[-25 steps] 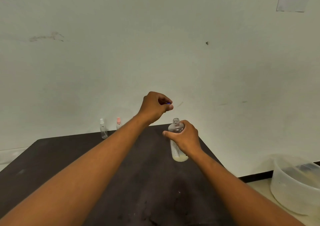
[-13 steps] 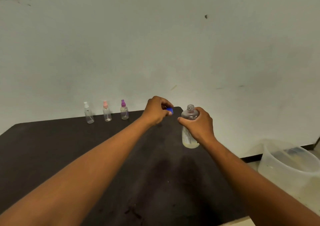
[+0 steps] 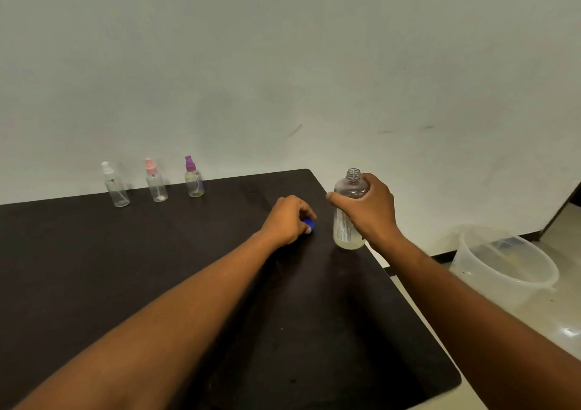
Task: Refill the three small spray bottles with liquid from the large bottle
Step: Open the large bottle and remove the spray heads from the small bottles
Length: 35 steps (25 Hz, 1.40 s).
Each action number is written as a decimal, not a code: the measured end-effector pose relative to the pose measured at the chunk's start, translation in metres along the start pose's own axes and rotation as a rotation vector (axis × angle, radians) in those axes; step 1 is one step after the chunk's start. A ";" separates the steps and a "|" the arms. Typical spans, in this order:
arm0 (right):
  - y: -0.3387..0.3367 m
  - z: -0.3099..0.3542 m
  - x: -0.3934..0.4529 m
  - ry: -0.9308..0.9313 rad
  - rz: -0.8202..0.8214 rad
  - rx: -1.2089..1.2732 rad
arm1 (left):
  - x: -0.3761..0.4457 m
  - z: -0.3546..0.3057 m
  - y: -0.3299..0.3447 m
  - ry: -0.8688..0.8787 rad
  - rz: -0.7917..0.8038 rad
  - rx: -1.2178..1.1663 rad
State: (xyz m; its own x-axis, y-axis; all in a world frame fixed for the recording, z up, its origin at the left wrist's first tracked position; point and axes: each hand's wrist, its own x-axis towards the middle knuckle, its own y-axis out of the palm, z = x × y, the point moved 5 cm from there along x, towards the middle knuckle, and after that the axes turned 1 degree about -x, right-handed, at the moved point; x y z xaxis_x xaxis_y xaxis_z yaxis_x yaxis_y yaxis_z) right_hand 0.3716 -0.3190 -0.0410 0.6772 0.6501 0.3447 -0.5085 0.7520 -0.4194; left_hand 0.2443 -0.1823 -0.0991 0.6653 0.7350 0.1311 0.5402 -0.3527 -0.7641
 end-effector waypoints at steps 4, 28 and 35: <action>0.006 0.001 -0.001 -0.006 0.013 -0.002 | 0.000 0.004 0.006 0.004 -0.013 0.003; 0.134 0.062 -0.012 -0.039 0.135 0.133 | -0.086 0.094 -0.119 0.010 -0.226 0.180; 0.143 0.049 -0.014 -0.037 0.149 0.146 | -0.093 0.104 -0.117 -0.004 -0.222 0.168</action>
State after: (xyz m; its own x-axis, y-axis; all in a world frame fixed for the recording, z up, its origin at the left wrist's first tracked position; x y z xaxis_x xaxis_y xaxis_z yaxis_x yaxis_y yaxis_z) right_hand 0.2632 -0.2148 -0.0644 0.5702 0.7569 0.3193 -0.6752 0.6532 -0.3426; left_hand 0.0655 -0.1493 -0.0870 0.5384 0.7857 0.3046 0.5794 -0.0826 -0.8109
